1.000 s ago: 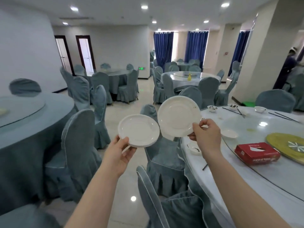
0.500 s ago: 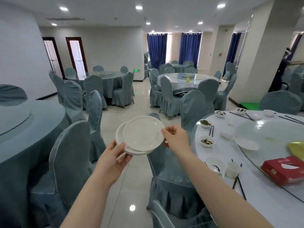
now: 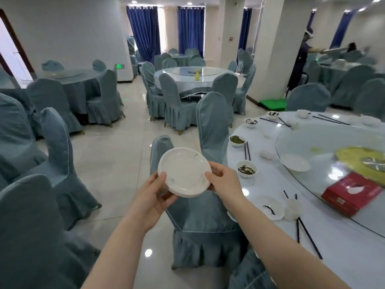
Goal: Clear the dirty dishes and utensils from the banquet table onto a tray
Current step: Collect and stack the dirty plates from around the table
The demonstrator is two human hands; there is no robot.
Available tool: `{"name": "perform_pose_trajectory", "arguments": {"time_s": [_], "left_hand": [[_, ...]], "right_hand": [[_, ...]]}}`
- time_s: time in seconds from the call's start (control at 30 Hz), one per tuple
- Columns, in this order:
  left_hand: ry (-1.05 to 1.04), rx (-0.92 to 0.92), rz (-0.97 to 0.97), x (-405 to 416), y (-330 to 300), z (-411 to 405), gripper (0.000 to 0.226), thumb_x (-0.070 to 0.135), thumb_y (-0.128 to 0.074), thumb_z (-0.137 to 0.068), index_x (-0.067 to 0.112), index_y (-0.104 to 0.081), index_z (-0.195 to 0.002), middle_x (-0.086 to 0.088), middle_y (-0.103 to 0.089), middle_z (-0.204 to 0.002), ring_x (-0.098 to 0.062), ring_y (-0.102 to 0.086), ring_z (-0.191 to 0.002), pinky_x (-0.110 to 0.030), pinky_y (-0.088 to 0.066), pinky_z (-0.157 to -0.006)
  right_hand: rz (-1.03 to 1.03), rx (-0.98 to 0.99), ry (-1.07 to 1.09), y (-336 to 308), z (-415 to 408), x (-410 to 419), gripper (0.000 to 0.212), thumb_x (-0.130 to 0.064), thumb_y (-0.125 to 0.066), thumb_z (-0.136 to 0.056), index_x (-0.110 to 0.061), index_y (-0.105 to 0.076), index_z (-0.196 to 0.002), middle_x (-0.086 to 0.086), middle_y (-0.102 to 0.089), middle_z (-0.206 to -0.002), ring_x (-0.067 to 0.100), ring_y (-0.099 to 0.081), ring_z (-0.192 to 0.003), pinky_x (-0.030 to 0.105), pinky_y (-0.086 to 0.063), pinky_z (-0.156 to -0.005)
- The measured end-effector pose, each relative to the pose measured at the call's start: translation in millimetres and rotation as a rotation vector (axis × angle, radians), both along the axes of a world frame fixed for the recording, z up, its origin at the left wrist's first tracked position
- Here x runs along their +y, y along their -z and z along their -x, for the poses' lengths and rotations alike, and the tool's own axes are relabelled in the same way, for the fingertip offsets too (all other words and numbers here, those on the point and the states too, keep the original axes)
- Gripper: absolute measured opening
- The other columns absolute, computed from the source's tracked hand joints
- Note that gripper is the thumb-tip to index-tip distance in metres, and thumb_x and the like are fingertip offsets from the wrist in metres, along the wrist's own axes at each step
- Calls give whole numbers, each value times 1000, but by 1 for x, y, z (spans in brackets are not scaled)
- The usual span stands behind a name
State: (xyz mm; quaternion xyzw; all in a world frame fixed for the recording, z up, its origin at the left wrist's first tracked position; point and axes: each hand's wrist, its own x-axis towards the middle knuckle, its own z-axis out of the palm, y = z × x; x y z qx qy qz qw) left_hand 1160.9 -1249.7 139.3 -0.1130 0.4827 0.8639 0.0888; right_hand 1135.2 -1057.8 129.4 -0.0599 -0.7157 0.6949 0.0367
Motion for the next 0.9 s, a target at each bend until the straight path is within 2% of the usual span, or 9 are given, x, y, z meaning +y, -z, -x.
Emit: {"name": "perform_pose_trajectory", "arguments": {"time_s": [0.1, 0.17, 0.27, 0.37, 0.47, 0.57, 0.63, 0.77, 0.9], "left_hand": [[66, -2, 61, 6, 8, 50, 30, 15, -61, -91, 18, -58, -121, -8, -63, -118, -26, -61, -106, -31, -59, -63], [107, -3, 65, 5, 9, 84, 24, 11, -57, -94, 16, -60, -118, -7, -65, -115, -22, -62, -101, -29, -59, -60], [210, -18, 54, 2, 0, 135, 25, 10, -56, -95, 15, -60, -118, -6, -66, -109, -22, -63, -95, -27, -58, -57], [330, 1, 68, 0, -3, 180, 26, 10, -54, -96, 17, -59, -120, -6, -66, -107, -21, -63, -93, -26, -58, -57], [437, 19, 74, 7, -6, 214, 26, 9, -53, -96, 14, -59, -121, -7, -66, -104, -19, -65, -88, -25, -57, -56], [531, 7, 58, 24, -4, 233, 19, 7, -52, -96, 15, -62, -110, -3, -73, -86, -15, -71, -66, -25, -56, -53], [590, 4, 45, 37, -2, 245, 18, 7, -53, -95, 18, -64, -104, 0, -74, -78, -13, -71, -60, -25, -56, -52], [665, -10, 18, 64, 0, 272, 16, 9, -50, -97, 17, -61, -106, 2, -75, -72, -13, -71, -60, -24, -56, -52], [692, -14, 20, 91, 3, 307, 16, 11, -53, -97, 17, -63, -107, -1, -76, -78, -15, -72, -64, -25, -57, -54]], "right_hand": [[-12, -1, 96, 1, 29, 4, 32, -5, -60, -89, -24, -69, -113, -11, -74, -90, 0, -67, -71, 15, -50, -53], [-42, 1, 168, -4, 50, 4, 29, -5, -61, -87, -26, -70, -104, -10, -74, -82, 2, -67, -64, 19, -52, -52], [-51, -24, 276, -13, 81, 4, 22, -9, -64, -87, -22, -69, -104, 1, -75, -85, 14, -64, -63, 35, -60, -68], [-14, -52, 368, -17, 104, 3, 17, -12, -65, -88, -22, -68, -102, -1, -74, -88, 16, -68, -71, 32, -61, -73], [40, -58, 480, -14, 114, 6, 13, -12, -64, -90, -25, -67, -92, -5, -73, -78, 11, -63, -60, 27, -60, -69], [54, -84, 544, -12, 117, 20, 18, -9, -63, -89, -12, -68, -106, 6, -72, -83, 16, -59, -62, 32, -60, -74], [74, -94, 576, -13, 120, 32, 20, -7, -63, -89, -8, -68, -109, 14, -73, -91, 21, -62, -69, 34, -60, -78], [150, -79, 655, -5, 126, 65, 11, -7, -62, -90, -8, -70, -97, 8, -72, -79, 16, -64, -59, 22, -54, -58], [185, -120, 745, 16, 133, 113, 11, -11, -60, -92, -8, -68, -99, 6, -72, -77, 16, -66, -61, 22, -53, -57]]}}
